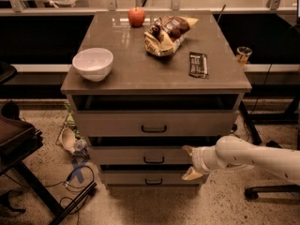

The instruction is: Open middle drawer

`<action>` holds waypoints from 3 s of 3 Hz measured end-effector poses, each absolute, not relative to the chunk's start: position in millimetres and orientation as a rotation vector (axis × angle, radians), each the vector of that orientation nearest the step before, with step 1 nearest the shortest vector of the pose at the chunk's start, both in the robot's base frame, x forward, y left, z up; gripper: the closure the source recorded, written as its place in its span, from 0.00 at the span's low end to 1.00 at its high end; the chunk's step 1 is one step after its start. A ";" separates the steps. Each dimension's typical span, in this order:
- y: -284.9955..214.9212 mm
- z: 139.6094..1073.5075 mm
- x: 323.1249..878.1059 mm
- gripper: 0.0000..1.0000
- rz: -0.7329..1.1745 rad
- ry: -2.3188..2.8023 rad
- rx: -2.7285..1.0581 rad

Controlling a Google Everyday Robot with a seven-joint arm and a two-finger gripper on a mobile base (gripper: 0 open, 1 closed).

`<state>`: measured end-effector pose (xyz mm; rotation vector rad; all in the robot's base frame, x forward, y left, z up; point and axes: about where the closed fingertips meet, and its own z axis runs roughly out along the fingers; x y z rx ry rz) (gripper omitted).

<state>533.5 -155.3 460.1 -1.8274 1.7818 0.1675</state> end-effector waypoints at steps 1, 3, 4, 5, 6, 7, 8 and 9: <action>-165.9 479.8 554.4 0.00 0.100 1.772 -1.824; -142.9 431.0 574.0 0.00 0.175 1.766 -1.860; -142.2 428.5 575.0 0.00 0.179 1.767 -1.858; -140.7 427.3 574.3 0.18 0.183 1.766 -1.860; -139.8 425.8 571.4 0.49 0.188 1.769 -1.861; -143.6 425.3 559.6 0.72 0.193 1.788 -1.856; -143.7 429.3 556.0 0.96 0.198 1.784 -1.853; -143.7 433.7 556.0 1.00 0.198 1.784 -1.853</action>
Offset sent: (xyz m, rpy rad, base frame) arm 0.0178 -0.0088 0.0167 -0.0219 -0.0370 -0.0100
